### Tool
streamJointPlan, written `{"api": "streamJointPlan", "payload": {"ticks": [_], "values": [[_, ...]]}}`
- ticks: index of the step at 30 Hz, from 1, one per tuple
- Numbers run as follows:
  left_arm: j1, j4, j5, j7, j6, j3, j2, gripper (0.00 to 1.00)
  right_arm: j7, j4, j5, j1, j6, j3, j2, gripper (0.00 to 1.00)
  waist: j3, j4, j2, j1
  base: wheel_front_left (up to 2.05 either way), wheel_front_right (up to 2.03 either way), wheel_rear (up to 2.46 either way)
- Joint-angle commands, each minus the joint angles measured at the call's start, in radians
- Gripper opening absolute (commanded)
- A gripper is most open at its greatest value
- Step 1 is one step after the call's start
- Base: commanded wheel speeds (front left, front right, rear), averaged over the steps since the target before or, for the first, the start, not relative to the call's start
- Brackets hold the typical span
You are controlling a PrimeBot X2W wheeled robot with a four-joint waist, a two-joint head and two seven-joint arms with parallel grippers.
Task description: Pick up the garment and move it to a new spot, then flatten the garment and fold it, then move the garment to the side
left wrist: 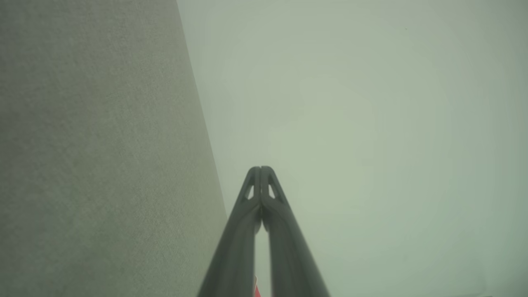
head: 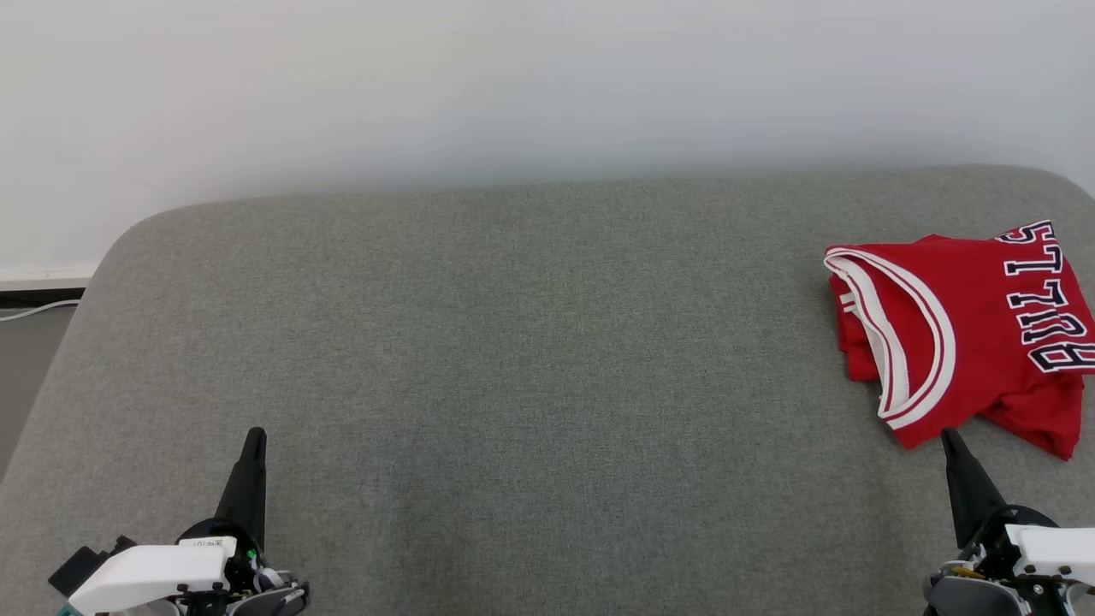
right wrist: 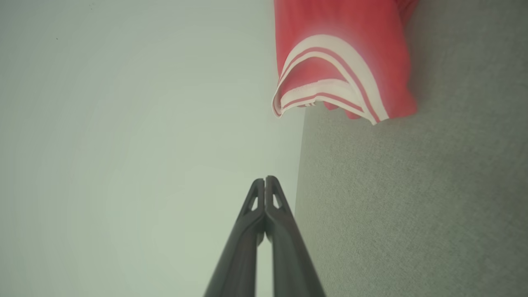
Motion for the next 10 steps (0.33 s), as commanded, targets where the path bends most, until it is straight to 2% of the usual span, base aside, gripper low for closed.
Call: {"api": "streamJointPlan", "payload": {"ticks": [1, 10], "values": [[-0.058, -0.022, 0.006, 0.006, -0.008, 0.033, 0.009, 0.00, 0.010, -0.026, -0.008, -0.044, 0.000, 0.018, -0.014, 0.00, 0.000, 0.000, -0.0001, 0.0000, 0.00, 0.00, 0.00], [-0.058, -0.022, 0.007, 0.007, -0.008, 0.034, 0.008, 0.00, 0.011, -0.026, -0.010, -0.044, 0.000, 0.017, -0.013, 0.00, 0.000, 0.000, -0.0001, 0.0000, 0.00, 0.00, 0.00]]}}
